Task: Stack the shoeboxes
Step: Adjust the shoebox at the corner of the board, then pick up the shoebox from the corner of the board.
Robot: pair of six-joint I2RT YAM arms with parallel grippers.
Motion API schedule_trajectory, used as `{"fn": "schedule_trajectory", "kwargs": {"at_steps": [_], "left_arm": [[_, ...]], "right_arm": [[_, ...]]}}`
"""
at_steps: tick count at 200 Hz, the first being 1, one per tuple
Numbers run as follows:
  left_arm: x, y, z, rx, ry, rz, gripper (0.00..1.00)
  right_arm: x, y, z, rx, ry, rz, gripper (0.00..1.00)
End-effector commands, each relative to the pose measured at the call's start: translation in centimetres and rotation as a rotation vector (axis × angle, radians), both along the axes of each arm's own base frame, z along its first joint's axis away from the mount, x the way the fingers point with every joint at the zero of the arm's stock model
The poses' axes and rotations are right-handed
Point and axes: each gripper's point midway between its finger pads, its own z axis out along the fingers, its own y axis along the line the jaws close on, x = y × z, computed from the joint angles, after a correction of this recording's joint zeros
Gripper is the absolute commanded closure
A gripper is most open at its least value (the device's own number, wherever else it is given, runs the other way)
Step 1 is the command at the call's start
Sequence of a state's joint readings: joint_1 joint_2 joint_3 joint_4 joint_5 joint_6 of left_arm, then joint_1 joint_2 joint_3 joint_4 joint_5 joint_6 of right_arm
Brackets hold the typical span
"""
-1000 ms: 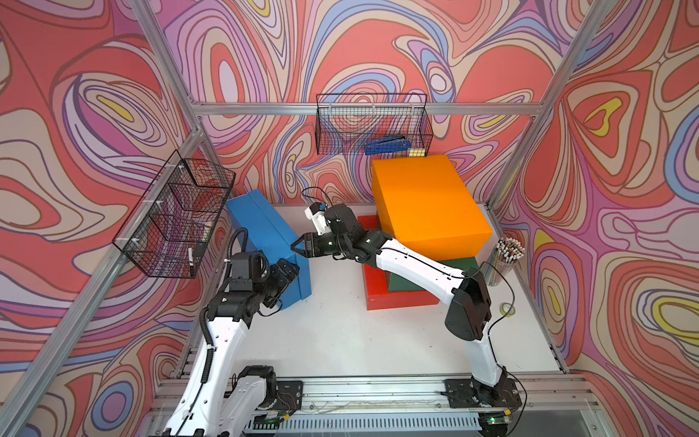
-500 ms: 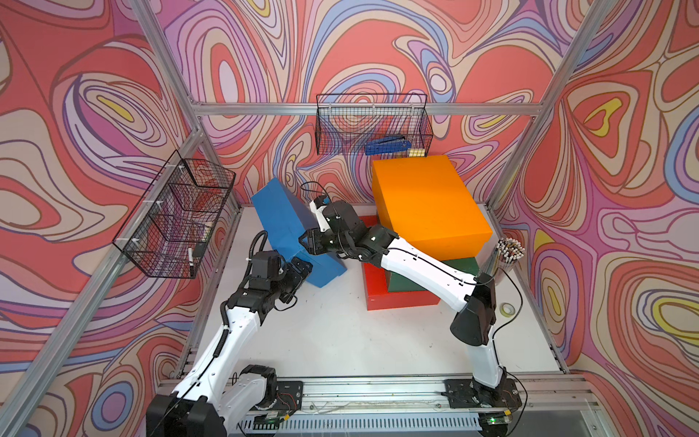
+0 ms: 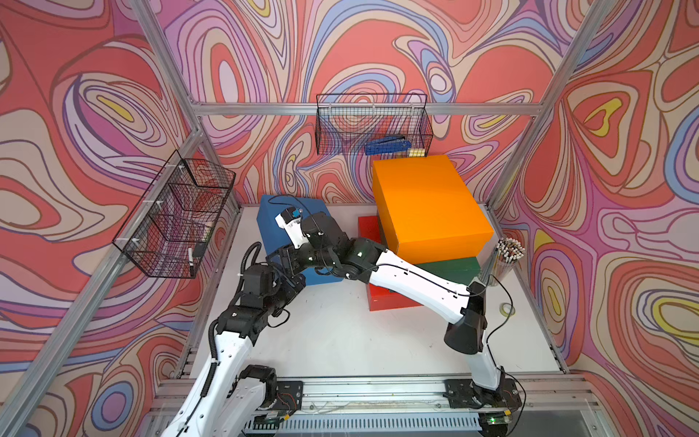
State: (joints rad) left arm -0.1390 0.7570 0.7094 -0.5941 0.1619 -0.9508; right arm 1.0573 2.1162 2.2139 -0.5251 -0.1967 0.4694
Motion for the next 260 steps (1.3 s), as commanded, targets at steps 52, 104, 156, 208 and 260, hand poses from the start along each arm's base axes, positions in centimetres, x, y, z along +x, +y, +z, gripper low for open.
{"fn": "schedule_trajectory", "kwargs": {"at_steps": [52,104,156,208,260], "left_arm": [[-4.3,5.3,1.1,0.295,0.163,0.105,0.02],[1.5,5.8,0.9,0.29,0.205,0.064,0.0],[3.6,8.1,0.5,0.245,0.182,0.12,0.0],[5.9,9.2,-2.2,0.146,0.184,0.129,0.0],[7.7,9.3,-5.9,0.058,0.205,0.123,0.0]], "right_arm": [[5.7,-3.6,-5.2,-0.137,0.064,-0.1,0.28],[12.3,-7.9,-11.0,-0.351,-0.016,-0.32,0.02],[15.9,-9.2,-15.6,-0.413,0.008,-0.404,0.02],[17.8,-10.4,-18.5,-0.416,0.066,-0.448,0.02],[15.8,-8.4,-21.2,-0.339,0.21,-0.364,0.04]]}}
